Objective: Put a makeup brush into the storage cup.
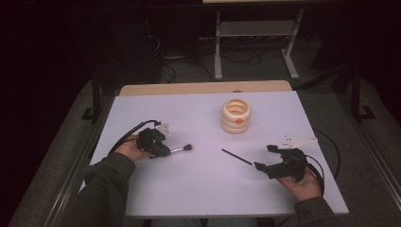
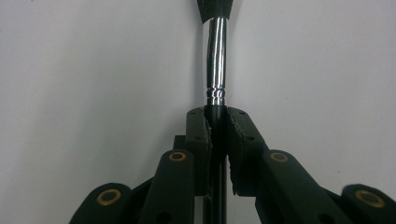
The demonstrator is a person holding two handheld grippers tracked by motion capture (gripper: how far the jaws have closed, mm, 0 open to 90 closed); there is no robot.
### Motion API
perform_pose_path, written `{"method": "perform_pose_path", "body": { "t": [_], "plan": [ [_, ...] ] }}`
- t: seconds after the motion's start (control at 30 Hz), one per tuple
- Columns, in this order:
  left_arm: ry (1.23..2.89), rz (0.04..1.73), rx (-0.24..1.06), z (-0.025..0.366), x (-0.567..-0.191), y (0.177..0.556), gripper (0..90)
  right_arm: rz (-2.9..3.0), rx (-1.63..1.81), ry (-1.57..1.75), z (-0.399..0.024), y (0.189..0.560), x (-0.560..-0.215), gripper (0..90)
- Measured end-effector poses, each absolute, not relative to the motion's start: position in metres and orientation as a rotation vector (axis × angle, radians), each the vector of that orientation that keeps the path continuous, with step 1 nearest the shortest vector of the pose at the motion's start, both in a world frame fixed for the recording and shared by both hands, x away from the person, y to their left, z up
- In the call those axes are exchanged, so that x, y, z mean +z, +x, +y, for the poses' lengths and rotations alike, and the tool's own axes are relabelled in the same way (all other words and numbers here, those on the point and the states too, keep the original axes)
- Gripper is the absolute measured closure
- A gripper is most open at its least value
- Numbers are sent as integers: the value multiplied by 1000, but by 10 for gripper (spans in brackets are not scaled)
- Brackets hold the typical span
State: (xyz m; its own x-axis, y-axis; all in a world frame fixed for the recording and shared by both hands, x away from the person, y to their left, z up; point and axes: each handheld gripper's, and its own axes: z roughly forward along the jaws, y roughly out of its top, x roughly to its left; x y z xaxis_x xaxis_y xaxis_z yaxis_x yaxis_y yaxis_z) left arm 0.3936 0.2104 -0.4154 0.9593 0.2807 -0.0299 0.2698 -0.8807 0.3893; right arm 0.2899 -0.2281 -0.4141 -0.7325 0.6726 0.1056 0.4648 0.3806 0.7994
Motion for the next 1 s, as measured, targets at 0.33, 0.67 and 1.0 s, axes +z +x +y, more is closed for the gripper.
{"method": "perform_pose_path", "body": {
  "t": [0.33, 0.67, 1.0],
  "plan": [
    [2676, 425, 47, 212, -411, 394, 795, 2406, 1274, 1019, -228, 290, -414, 146],
    [2631, 488, 88, 219, -401, 397, 795, 2421, 1265, 1012, -225, 292, -415, 149],
    [2577, 550, 113, 223, -393, 397, 795, 2444, 1263, 997, -220, 294, -416, 151]
  ]
}}
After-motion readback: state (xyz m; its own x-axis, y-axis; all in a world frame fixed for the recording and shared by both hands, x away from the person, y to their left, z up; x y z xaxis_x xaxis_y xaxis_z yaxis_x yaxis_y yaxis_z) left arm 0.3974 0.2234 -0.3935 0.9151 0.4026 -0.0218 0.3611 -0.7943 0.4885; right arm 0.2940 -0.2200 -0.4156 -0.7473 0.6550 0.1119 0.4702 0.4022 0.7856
